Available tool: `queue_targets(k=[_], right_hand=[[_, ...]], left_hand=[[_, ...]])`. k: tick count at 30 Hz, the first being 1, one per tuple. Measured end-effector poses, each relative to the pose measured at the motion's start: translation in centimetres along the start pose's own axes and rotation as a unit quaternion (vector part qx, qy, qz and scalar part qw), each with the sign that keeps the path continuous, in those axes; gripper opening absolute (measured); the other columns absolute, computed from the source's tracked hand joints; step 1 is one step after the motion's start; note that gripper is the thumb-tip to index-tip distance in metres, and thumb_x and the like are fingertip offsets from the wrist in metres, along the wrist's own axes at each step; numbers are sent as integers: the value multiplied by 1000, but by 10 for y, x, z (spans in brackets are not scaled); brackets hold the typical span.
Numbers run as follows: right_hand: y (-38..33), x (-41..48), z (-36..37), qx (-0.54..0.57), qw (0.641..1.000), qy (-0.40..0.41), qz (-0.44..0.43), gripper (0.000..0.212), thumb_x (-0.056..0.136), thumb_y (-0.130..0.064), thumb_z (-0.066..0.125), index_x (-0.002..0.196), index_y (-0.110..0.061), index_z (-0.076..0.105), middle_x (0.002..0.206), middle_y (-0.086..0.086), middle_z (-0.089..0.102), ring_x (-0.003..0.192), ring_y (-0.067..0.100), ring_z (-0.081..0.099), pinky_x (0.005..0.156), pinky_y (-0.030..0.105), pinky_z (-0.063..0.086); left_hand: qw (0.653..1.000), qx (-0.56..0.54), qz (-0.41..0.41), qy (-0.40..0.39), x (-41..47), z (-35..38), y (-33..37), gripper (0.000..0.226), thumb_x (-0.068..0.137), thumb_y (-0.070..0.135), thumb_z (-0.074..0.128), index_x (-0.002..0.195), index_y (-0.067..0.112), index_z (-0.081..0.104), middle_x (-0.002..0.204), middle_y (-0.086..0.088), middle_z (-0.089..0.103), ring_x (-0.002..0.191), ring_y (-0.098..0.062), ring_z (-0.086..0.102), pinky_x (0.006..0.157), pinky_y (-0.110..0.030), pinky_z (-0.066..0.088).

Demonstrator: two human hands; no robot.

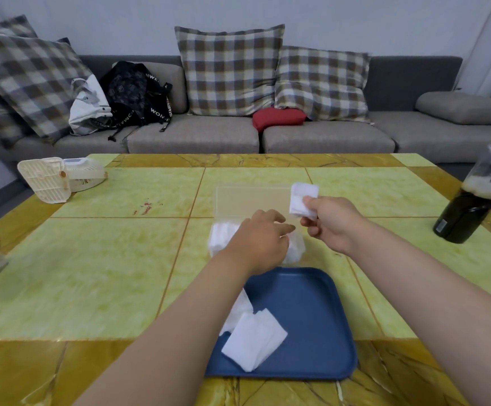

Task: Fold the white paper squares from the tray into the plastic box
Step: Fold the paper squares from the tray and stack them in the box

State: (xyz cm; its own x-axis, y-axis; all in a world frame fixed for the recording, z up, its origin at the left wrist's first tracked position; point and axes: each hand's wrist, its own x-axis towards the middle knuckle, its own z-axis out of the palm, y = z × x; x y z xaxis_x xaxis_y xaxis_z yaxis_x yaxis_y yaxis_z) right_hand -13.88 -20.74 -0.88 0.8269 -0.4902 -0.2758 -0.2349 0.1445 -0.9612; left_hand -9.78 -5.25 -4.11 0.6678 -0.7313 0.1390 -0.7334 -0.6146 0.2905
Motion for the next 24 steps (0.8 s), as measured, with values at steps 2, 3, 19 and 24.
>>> queue_targets(k=[2, 3, 19, 24], right_hand=[[3, 3, 0, -19, 1000, 0, 7, 21, 102, -15, 54, 117, 0, 58, 93, 14, 58, 59, 17, 52, 44, 24, 31], [5, 3, 0, -35, 999, -3, 11, 20, 102, -15, 54, 116, -1, 58, 93, 14, 58, 58, 17, 52, 43, 24, 31], [20, -6, 10, -264, 961, 37, -72, 23, 95, -15, 42, 108, -5, 60, 65, 11, 63, 40, 21, 56, 37, 22, 32], [23, -8, 13, -403, 905, 16, -136, 16, 93, -19, 42, 84, -12, 52, 58, 9, 63, 38, 18, 60, 46, 25, 36]], left_hand=[[999, 34, 1, -24, 0, 4, 1, 42, 102, 28, 34, 138, 28, 56, 150, 1, 39, 133, -22, 33, 109, -42, 31], [999, 35, 0, -26, 0, 5, 1, 42, 102, 30, 34, 136, 28, 58, 148, 1, 39, 131, -22, 34, 108, -42, 31], [981, -28, -190, 13, 29, -1, 9, 23, 74, 30, 67, 56, 22, 55, 67, 2, 51, 78, -23, 54, 66, -30, 41], [982, 91, -163, -13, 28, -2, 3, 17, 82, 43, 61, 78, 27, 63, 97, 0, 56, 102, -23, 51, 84, -33, 38]])
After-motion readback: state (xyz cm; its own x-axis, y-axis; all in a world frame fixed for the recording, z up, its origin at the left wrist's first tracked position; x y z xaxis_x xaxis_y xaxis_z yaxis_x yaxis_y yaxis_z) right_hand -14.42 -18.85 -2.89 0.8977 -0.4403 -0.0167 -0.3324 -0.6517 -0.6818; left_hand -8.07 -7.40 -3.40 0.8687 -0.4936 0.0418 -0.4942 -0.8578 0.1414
